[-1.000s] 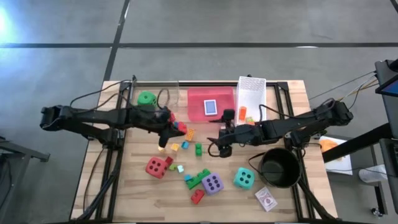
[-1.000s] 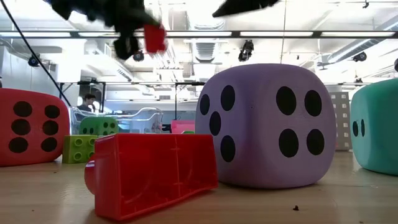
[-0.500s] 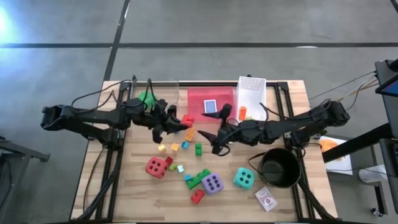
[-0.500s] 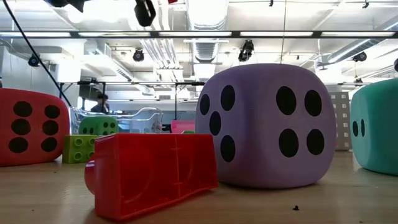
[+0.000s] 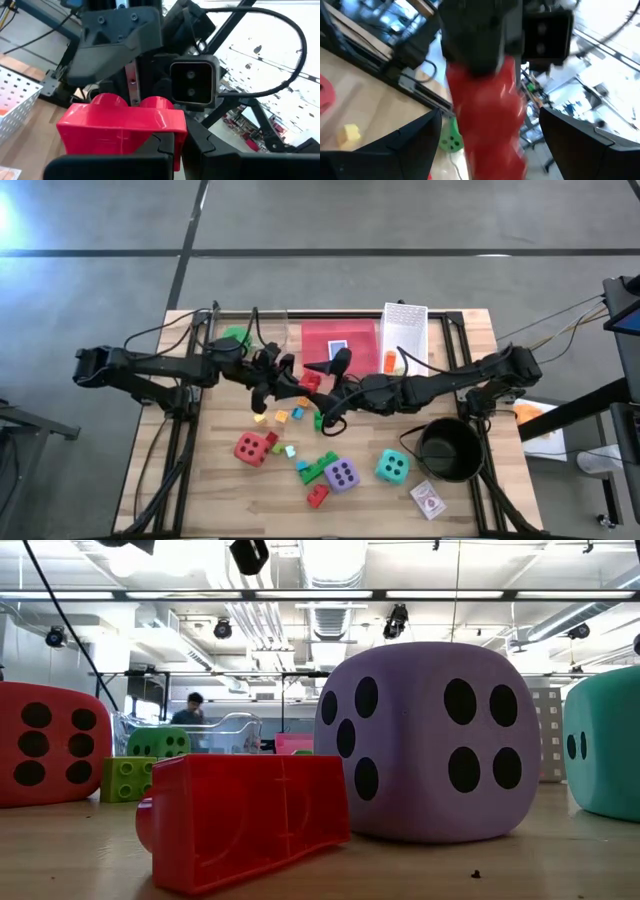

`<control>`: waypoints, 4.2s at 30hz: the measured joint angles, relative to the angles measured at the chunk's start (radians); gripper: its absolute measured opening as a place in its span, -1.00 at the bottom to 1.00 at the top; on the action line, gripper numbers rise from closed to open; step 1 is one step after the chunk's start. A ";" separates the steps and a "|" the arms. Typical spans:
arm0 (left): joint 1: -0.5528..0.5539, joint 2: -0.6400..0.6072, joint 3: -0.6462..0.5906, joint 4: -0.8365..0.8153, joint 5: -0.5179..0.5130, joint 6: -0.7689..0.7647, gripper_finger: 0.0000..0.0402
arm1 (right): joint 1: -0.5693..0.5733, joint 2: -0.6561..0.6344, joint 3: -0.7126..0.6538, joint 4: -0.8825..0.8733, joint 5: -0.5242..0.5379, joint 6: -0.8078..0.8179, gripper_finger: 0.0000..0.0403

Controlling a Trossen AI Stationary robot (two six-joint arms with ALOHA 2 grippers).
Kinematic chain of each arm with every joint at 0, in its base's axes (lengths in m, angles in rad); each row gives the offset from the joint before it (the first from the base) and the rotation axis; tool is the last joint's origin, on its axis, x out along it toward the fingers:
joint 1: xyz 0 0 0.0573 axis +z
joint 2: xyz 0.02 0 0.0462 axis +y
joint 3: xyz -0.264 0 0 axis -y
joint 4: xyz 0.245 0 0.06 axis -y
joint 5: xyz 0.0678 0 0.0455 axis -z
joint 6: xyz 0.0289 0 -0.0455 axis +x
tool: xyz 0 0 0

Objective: Pick & Place Toys
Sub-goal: Put the middle large red game piece into the white bin

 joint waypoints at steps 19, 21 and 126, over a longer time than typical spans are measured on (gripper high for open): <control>-0.002 0.003 -0.007 -0.008 0.008 0.007 -0.92 | -0.002 -0.003 0.015 -0.056 -0.045 0.028 -0.36; -0.002 0.003 -0.007 -0.007 0.008 0.007 -0.86 | -0.002 -0.003 0.015 -0.056 -0.045 0.029 -0.36; -0.006 -0.082 -0.014 -0.955 -0.446 0.084 0.48 | -0.673 -0.147 -0.295 -1.198 -0.423 1.043 -0.36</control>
